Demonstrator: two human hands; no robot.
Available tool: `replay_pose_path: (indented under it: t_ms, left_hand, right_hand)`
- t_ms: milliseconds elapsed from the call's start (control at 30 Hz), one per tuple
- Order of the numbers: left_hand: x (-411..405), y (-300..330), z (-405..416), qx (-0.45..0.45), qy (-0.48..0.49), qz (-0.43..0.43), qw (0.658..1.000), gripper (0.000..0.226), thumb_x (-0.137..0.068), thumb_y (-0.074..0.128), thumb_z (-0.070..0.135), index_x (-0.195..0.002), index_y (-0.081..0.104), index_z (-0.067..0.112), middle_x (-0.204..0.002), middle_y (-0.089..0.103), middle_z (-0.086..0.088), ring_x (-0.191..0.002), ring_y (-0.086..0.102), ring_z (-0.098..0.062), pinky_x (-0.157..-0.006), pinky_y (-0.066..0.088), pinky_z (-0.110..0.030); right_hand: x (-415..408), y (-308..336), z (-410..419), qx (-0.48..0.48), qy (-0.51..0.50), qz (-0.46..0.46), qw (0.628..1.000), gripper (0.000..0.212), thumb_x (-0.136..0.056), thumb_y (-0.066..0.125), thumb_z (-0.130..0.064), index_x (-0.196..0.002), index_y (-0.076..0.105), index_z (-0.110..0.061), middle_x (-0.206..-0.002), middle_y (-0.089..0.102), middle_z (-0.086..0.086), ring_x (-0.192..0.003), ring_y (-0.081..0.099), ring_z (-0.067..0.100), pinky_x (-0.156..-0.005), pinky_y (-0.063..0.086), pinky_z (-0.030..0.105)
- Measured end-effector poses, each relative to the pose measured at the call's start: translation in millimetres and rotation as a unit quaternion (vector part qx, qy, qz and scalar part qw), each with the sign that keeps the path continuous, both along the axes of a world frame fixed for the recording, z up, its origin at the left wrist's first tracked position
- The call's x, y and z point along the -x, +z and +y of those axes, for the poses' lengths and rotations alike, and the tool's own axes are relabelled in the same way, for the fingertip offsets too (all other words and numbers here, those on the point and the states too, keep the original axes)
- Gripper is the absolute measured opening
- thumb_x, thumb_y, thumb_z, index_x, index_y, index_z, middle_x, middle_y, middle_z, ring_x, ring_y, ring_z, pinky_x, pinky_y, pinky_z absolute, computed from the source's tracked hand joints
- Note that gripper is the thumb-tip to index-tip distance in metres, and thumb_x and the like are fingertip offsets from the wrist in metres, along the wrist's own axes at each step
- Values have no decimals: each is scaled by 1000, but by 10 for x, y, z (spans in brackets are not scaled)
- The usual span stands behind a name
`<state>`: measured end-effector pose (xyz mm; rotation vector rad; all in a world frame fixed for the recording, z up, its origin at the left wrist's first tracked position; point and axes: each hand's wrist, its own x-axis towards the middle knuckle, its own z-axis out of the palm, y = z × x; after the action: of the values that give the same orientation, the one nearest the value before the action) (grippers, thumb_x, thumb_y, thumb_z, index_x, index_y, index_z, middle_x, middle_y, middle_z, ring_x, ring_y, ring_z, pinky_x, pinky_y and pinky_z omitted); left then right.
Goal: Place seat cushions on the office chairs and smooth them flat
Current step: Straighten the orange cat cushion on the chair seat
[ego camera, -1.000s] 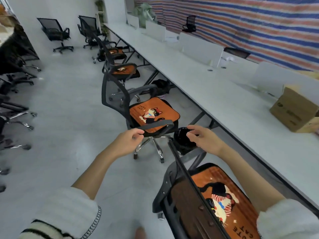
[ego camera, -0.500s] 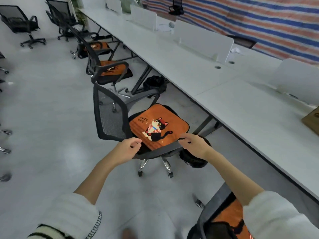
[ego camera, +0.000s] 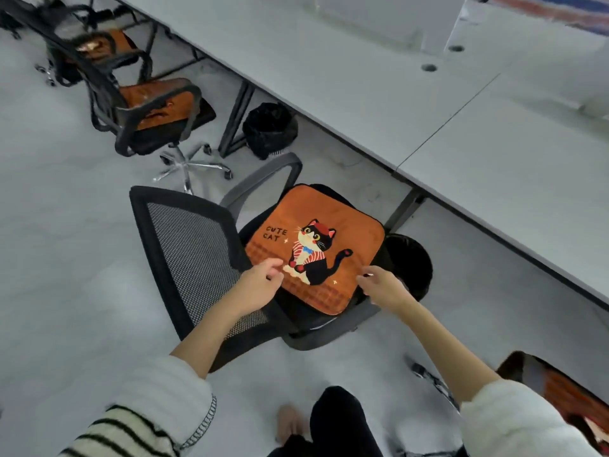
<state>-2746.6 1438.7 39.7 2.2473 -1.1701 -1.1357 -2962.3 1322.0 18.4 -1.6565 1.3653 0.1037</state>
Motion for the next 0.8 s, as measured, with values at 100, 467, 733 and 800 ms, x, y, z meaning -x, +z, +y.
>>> replay_pose_path:
  t_ms: [100,467,733,800]
  left_hand:
    - [-260,-396,-310,-17,-11,3,1000,43,-99,43,25,-141,38,19,-140,47,-5,-128,45,-19,-107,37,-35]
    - [-1022,-2069,-1464,-118,16,-56,991,57,-99,41,21,-150,18,13,-155,23,-9,-143,24,-23,-116,23,-38]
    - [-1542,-3012,-2152,-108,25,-122,986,58,-96,43,15,-149,18,6,-157,10,-16,-146,8,-29,-119,13,-40]
    - [-1616,-3152,-2260,-127,27,-124,984,63,-96,43,14,-150,12,7,-158,1,-17,-146,1,-31,-119,10,-41]
  right_hand:
    - [-202,-355,-253,-26,-42,16,999,50,-97,45,-35,-142,38,-12,-135,54,9,-115,56,29,-100,45,36]
    - [-763,-1880,-1467,-104,-169,86,976,50,-100,39,-26,-146,31,-9,-136,51,13,-113,55,31,-88,44,34]
    - [-909,-2697,-1905,-40,-175,180,967,61,-98,41,-22,-150,13,-4,-159,3,16,-147,1,30,-120,7,42]
    - [-913,-2853,-1890,-44,-174,200,963,67,-99,41,-24,-150,4,-2,-159,-5,16,-147,-8,28,-120,-1,39]
